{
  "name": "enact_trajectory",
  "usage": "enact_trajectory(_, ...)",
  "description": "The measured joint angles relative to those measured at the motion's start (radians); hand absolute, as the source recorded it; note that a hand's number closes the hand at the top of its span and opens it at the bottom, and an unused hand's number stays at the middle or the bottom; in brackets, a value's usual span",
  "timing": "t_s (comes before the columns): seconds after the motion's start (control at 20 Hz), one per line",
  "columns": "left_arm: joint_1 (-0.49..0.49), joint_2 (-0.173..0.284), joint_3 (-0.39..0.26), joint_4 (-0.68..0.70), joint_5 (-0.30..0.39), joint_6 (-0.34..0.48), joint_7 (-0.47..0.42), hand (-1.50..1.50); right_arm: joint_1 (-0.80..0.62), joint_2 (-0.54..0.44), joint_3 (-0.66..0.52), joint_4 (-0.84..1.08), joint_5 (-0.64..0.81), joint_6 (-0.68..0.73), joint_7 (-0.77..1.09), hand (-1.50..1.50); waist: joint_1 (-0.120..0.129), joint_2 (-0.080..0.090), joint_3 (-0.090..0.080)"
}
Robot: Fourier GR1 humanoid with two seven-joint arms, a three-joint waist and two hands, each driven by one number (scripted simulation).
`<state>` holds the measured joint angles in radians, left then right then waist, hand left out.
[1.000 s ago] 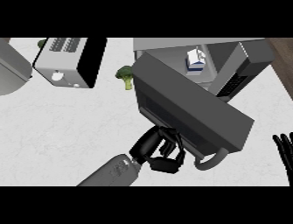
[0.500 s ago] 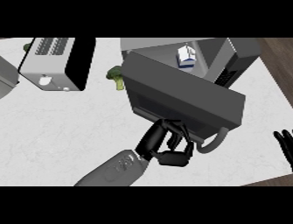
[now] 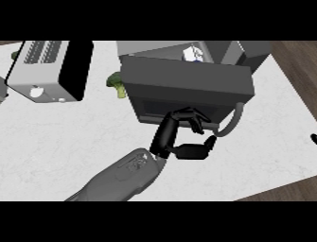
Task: Pick up the milk, place it into the microwave and close the microwave
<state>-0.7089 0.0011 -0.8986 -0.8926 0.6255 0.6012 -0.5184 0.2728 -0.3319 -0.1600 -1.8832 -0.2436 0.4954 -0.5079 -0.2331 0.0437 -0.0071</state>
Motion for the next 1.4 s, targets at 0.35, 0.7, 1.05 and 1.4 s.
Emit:
enact_trajectory(0.35, -0.07, -0.001, 0.014, 0.038, 0.094, 0.085, 0.031, -1.5, -0.087, -0.102, -0.108, -0.05, 0.082, -0.052, 0.003, 1.5, -0.039, 0.008, -0.001)
enact_trajectory(0.7, -0.1, -0.002, 0.042, 0.034, 0.191, 0.127, 0.001, -1.5, -0.162, -0.172, -0.171, -0.069, 0.16, -0.1, 0.006, 1.5, -0.05, 0.024, -0.001)
enact_trajectory(1.05, -0.109, -0.002, 0.033, 0.032, 0.253, 0.147, -0.047, -1.5, -0.216, -0.202, -0.185, -0.054, 0.187, -0.117, 0.016, 1.5, -0.048, 0.034, 0.002)
enact_trajectory(1.4, -0.123, -0.002, 0.022, 0.043, 0.298, 0.151, -0.086, -1.5, -0.267, -0.218, -0.187, -0.036, 0.191, -0.125, 0.03, 1.5, -0.049, 0.041, 0.003)
